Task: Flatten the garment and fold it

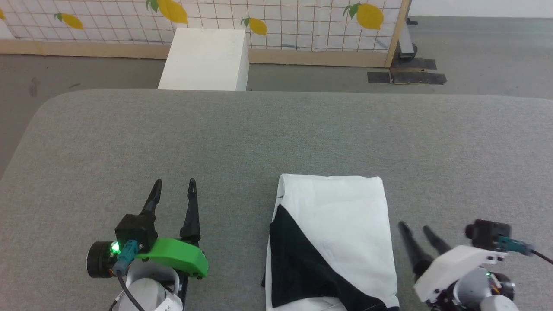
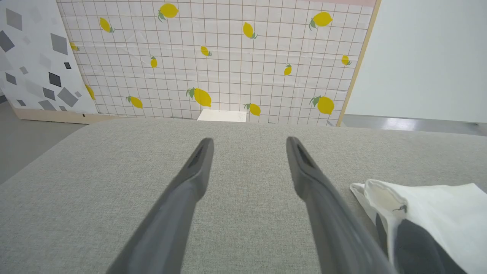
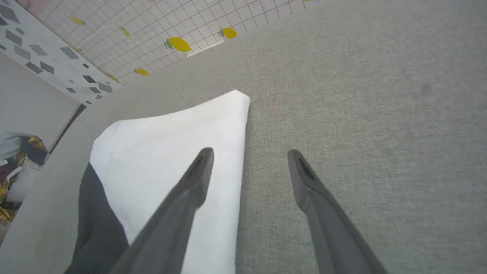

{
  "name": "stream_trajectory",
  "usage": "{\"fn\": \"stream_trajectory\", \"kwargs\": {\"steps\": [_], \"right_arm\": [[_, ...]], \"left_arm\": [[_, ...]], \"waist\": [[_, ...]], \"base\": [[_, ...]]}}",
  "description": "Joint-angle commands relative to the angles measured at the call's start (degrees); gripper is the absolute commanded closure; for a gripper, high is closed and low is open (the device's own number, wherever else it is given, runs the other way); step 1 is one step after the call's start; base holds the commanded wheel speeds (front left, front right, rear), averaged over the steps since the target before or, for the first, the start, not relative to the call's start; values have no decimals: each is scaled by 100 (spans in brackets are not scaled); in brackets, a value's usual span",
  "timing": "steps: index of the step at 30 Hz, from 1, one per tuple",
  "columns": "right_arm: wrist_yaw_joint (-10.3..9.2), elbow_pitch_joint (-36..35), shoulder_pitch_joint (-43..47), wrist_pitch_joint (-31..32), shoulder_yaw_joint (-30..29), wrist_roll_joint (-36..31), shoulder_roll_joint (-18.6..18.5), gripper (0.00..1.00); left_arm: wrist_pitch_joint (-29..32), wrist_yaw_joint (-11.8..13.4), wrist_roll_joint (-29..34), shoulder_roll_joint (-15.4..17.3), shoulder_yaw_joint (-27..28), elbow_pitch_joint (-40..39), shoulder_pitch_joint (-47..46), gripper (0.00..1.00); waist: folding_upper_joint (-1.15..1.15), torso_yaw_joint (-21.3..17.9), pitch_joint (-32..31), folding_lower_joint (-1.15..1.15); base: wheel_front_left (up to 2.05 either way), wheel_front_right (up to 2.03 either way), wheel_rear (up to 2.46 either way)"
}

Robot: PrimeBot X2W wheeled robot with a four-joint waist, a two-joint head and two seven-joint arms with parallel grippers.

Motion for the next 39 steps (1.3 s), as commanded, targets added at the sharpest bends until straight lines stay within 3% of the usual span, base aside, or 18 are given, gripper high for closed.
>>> {"fn": "stream_trajectory", "kwargs": {"steps": [1,6,11,12,13,15,19,20,23,27,33,39], "right_arm": [[-8,211,-184,147,105,15,8,0],[-8,813,-486,512,368,340,8,0],[-8,1435,-630,1130,489,214,8,0],[-8,1477,-643,1218,509,229,8,19],[-8,1502,-659,1301,542,230,8,62],[-8,1483,-682,1389,588,149,8,100],[-8,1206,-830,1508,561,-384,8,100],[-8,962,-977,1678,548,-962,8,100],[-8,535,-1269,2087,749,-1853,-123,100],[-8,121,-1740,2526,1313,-2416,-883,100],[-8,208,-2575,2569,2090,-2504,-2193,100],[-8,826,-3254,2110,2266,-2478,-2805,100]], "left_arm": [[-28,-41,44,-22,-1,16,-29,0],[-28,-49,42,-38,-45,54,-29,0],[-28,-56,27,-50,-71,89,-3,0],[-28,-54,26,-51,-72,92,1,0],[-28,-52,24,-53,-71,94,8,0],[-28,-48,17,-55,-56,97,22,0],[-28,-15,19,-57,5,57,47,0],[-28,7,29,-50,46,5,61,0],[-28,31,53,-20,109,-87,64,0],[-28,66,82,11,203,-262,-17,0],[-28,118,250,70,198,-595,-232,0],[-28,132,413,170,116,-788,-525,0]], "waist": [[0,44,23,0],[0,148,28,0],[0,217,8,0],[0,220,6,0],[0,219,3,0],[0,195,1,0],[0,22,27,0],[0,-142,72,0],[0,-454,181,0],[0,-941,372,0],[0,-1756,810,0],[0,-2257,1271,0]], "base": [[0,0,0],[0,0,0],[0,0,0],[0,0,0],[0,0,0],[0,0,0],[0,0,0],[0,0,0],[0,0,0],[0,0,0],[0,0,0],[0,0,0]]}}
